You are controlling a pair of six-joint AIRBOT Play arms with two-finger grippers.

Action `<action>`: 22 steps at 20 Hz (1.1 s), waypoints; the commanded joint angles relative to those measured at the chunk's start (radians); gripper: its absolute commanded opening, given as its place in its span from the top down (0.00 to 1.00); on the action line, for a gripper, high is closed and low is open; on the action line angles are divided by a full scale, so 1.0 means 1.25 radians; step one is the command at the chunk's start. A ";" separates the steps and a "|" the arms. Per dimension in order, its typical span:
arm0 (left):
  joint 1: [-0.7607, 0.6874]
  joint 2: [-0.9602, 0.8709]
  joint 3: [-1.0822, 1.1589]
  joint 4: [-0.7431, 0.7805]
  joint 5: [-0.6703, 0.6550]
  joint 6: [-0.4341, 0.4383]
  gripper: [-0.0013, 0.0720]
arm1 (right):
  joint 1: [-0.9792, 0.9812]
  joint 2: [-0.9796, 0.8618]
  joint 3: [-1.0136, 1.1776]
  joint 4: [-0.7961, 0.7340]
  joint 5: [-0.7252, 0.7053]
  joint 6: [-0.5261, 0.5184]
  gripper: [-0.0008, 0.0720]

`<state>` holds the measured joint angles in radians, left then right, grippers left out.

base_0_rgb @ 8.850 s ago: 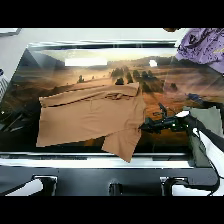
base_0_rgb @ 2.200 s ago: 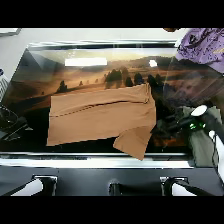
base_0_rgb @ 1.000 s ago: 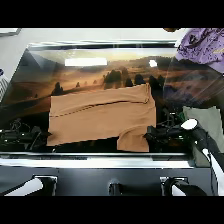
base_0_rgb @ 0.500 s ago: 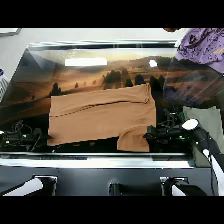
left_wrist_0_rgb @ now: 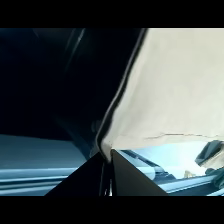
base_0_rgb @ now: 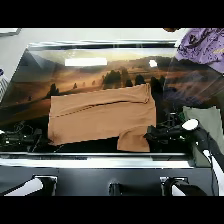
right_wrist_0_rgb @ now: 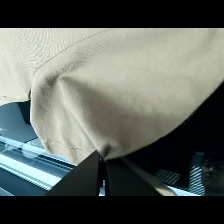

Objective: Fold the clothes and pants, and hang the long-sleeved shirts on hangers.

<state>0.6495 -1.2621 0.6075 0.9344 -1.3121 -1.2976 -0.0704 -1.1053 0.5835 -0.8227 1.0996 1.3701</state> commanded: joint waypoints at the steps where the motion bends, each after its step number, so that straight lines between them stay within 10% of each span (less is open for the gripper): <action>1: -0.001 0.039 0.003 0.026 -0.011 -0.096 0.96 | 0.001 0.048 0.000 -0.070 0.023 0.085 0.95; 6: -0.002 0.244 0.004 0.204 -0.017 -0.312 0.96 | 0.001 0.237 0.000 -0.197 0.153 0.274 0.95; 10: -0.010 0.389 0.004 0.266 -0.032 -0.324 0.96 | 0.001 0.412 0.000 -0.211 0.238 0.341 0.95; 22: -0.189 0.242 0.069 0.265 0.231 -0.346 0.96 | 0.001 0.052 0.219 -0.186 0.037 0.160 0.95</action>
<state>0.4564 -0.8772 0.6544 1.2633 -1.1244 -1.7267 -0.0700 -0.8730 0.7555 -1.0626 1.2072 1.6287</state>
